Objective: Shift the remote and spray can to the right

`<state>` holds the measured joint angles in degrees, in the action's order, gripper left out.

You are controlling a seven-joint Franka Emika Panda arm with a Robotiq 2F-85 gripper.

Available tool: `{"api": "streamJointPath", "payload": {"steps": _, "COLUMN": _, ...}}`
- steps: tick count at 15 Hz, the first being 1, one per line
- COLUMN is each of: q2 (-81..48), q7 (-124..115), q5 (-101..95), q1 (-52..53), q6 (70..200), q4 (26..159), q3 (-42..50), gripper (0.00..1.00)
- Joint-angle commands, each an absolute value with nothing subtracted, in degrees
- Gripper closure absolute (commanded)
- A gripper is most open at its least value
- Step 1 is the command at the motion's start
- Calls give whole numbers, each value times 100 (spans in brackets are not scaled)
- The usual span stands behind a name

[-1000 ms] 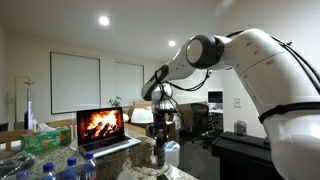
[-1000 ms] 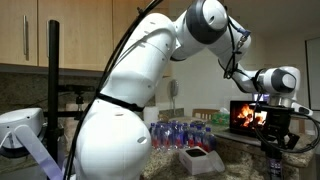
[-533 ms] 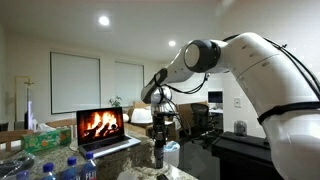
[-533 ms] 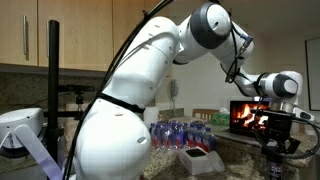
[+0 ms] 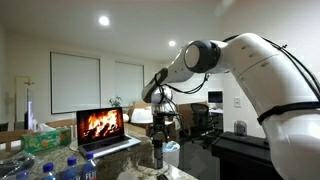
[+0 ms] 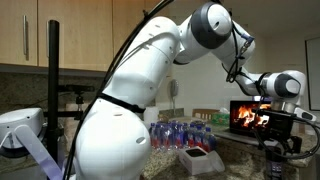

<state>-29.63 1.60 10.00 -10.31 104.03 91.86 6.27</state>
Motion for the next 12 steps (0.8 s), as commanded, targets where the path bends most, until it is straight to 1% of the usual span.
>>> {"api": "streamJointPath", "payload": {"steps": 1, "q2": -2778, "q7": 245, "q5": 1136, "q1": -1142, "q6": 10284, "q4": 9161, "q3": 554, "gripper": 0}}
{"api": "streamJointPath", "payload": {"steps": 4, "q2": -1849, "q7": 289, "q5": 994, "q1": -968, "q6": 10617, "q4": 9691, "q3": 534, "gripper": 0}}
{"api": "streamJointPath", "payload": {"steps": 7, "q2": -1184, "q7": 290, "q5": 681, "q1": -679, "q6": 10851, "q4": 9859, "q3": 431, "gripper": 0}}
{"api": "streamJointPath", "payload": {"steps": 12, "q2": -442, "q7": -753, "q5": -480, "q1": 187, "q6": 9890, "q4": 9689, "q3": 28, "gripper": 0}}
